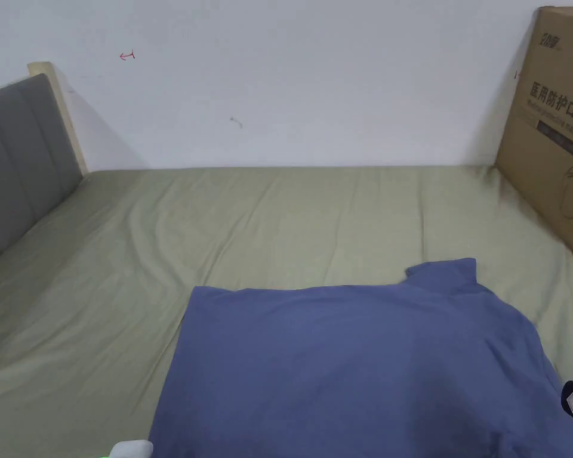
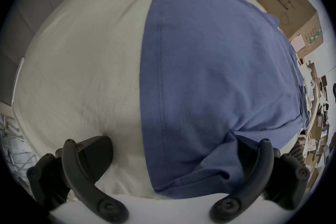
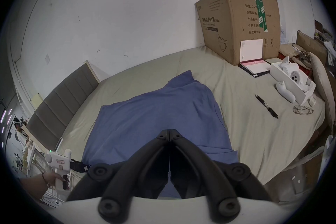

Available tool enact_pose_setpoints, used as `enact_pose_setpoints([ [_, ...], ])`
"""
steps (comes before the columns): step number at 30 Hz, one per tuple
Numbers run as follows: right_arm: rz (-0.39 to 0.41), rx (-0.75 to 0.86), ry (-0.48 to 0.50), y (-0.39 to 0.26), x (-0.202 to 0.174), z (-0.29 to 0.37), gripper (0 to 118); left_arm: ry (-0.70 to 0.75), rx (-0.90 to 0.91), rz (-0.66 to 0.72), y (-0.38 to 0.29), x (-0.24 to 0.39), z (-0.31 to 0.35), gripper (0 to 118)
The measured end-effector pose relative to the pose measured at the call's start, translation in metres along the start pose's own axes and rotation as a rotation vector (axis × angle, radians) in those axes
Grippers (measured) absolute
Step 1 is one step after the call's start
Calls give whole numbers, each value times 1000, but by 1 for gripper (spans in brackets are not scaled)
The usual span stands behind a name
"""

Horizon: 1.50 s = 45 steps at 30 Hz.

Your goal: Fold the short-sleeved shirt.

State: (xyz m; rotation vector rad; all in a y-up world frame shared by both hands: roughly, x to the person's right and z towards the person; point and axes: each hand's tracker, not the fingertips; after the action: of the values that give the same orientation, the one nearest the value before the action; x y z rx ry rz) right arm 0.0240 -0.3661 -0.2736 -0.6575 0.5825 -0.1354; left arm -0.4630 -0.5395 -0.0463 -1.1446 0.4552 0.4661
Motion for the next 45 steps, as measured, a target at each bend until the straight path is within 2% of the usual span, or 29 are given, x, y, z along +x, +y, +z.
enact_pose_setpoints([
  [3, -21, 16, 1, -5, 7, 4, 0, -19, 63, 8, -9, -4, 9, 118],
  [5, -38, 12, -4, -9, 17, 3, 0, -20, 61, 33, -11, -2, 21, 106],
  [7, -62, -21, -20, -11, 26, 0, 0, 28, 83, 19, -15, 2, 34, 77],
  [8, -69, -34, -30, -12, 30, -1, 0, 26, 90, -15, -13, 4, 40, 59],
  [9, -69, -47, -40, -13, 35, -2, 0, 30, 93, -46, -13, 8, 46, 18],
  [10, -64, -73, -45, -15, 40, -2, 0, 17, 110, -76, -13, 13, 54, 2],
  [12, -59, -161, -32, -18, 51, -8, 0, -68, 147, -83, -11, 20, 66, 2],
  [14, -78, -297, -26, -24, 77, -24, 0, -9, 165, -93, -7, 30, 78, 2],
  [15, -84, -354, -44, -26, 83, -30, 21, -10, 175, -105, -5, 32, 81, 2],
  [17, -62, -476, -95, -34, 96, -45, 102, -18, 197, -107, -3, 33, 88, 2],
  [19, -32, -584, -140, -45, 105, -58, 116, -39, 192, -100, 1, 31, 90, 2],
  [21, -46, -645, -195, -56, 112, -67, 118, -48, 176, -76, 3, 28, 91, 2],
  [25, 30, -651, -235, -73, 119, -86, 118, -63, 120, -50, 8, 21, 82, 2],
  [29, 20, -742, -279, -98, 118, -112, 118, -30, 50, -56, 9, 21, 68, 2],
  [30, 37, -697, -301, -100, 115, -112, 118, -26, 45, -39, 8, 20, 67, 2],
  [32, 20, -681, -325, -96, 108, -107, 118, -26, 40, 20, 7, 19, 65, 2],
  [34, 13, -692, -325, -97, 110, -104, 118, -30, 47, 44, 5, 19, 65, 3],
  [36, -14, -699, -286, -98, 121, -102, 118, -35, 47, 45, 4, 18, 64, 2],
  [37, -17, -703, -234, -97, 127, -106, 118, -36, 46, 46, 3, 18, 63, 3],
  [39, -38, -723, -258, -91, 123, -107, 118, -36, 47, 44, 2, 18, 63, 2],
  [41, -16, -738, -306, -89, 113, -109, 118, -35, 53, 32, -1, 23, 67, 2],
  [43, 15, -722, -300, -90, 108, -103, 108, -40, 64, 27, -4, 23, 70, 2],
  [44, 34, -702, -264, -89, 108, -97, 98, -40, 69, 23, -1, 20, 68, 2],
  [45, 42, -683, -251, -88, 107, -93, 81, -38, 71, 13, -1, 20, 69, 2],
])
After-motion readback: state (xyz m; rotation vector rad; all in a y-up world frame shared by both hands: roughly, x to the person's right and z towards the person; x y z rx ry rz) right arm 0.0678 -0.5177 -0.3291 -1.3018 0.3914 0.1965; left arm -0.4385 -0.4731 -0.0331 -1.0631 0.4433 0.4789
